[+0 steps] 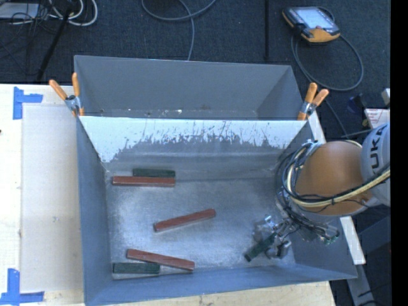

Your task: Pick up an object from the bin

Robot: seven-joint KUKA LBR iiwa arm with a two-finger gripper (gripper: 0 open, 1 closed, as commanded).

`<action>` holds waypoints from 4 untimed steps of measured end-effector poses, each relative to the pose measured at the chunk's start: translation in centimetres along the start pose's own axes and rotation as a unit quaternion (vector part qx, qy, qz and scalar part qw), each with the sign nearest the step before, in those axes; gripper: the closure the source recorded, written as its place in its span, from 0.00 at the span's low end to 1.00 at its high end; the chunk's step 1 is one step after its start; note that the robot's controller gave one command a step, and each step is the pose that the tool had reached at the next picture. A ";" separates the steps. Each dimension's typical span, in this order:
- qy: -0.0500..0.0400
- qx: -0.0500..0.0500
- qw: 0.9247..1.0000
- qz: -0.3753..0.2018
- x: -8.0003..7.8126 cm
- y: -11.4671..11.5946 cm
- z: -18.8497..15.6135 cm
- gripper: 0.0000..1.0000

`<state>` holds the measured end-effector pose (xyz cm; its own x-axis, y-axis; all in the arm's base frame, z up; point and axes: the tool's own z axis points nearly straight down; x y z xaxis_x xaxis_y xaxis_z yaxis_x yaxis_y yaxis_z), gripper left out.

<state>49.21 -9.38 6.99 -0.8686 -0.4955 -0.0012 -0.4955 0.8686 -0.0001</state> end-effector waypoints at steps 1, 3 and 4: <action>0.000 0.000 1.000 0.000 0.0 0.0 0.0 1.00; 0.000 -0.001 1.000 -0.028 -0.1 1.0 -11.9 1.00; 0.002 -0.002 0.998 -0.065 -0.2 0.6 -17.6 1.00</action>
Offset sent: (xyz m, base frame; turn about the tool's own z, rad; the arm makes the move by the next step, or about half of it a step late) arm -0.0051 0.0085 0.1195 -0.0600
